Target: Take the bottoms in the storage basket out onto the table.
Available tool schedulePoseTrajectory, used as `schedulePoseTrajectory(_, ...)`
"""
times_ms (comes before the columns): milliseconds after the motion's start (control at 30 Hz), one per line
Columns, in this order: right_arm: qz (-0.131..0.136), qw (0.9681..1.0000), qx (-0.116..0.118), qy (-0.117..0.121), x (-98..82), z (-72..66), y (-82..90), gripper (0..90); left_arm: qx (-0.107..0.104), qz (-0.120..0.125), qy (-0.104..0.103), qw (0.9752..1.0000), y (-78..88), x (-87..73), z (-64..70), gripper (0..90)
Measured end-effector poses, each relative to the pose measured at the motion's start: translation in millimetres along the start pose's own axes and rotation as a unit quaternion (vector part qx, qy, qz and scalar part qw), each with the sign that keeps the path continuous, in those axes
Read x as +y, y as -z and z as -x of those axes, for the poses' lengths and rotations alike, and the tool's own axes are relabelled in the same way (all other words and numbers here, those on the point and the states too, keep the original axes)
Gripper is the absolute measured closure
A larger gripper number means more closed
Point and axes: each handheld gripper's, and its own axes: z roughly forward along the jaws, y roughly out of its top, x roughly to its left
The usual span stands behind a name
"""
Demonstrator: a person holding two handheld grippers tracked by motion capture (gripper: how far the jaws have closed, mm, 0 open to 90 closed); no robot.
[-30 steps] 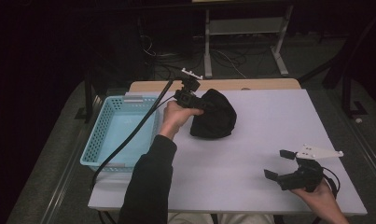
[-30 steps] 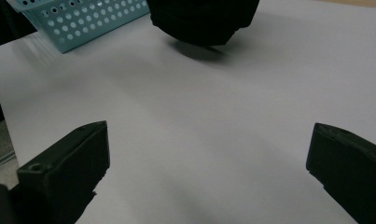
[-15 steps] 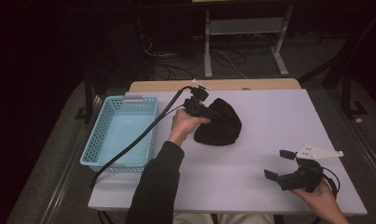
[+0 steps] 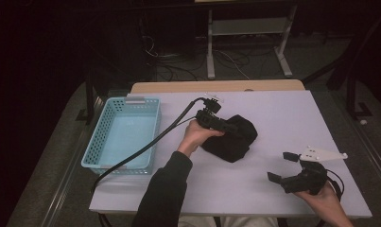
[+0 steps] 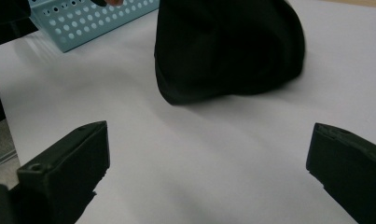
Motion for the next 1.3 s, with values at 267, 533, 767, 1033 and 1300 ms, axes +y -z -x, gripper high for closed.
schedulePoseTrajectory(267,0.000,1.0000,0.000,-0.001,-0.1,-0.2,-0.1,0.0,0.027,-0.003,-0.015,0.9995,6.9,1.9,6.4,23.8)
schedulePoseTrajectory(533,0.000,1.0000,0.000,0.000,-0.1,-0.4,0.0,0.0,0.035,-0.014,-0.034,0.9987,19.4,5.0,12.2,12.7)
schedulePoseTrajectory(767,0.000,1.0000,0.000,0.001,0.3,-1.3,-0.3,0.0,0.042,-0.017,-0.045,0.9979,37.2,9.3,19.4,0.0)
schedulePoseTrajectory(1033,0.000,1.0000,0.000,0.000,0.3,-1.3,-0.2,0.0,0.057,-0.007,-0.052,0.9970,57.2,10.8,23.1,0.0)
schedulePoseTrajectory(1300,-0.001,1.0000,0.000,-0.001,0.3,-1.4,-0.8,0.0,0.071,0.001,-0.054,0.9960,77.4,5.7,22.2,0.0)
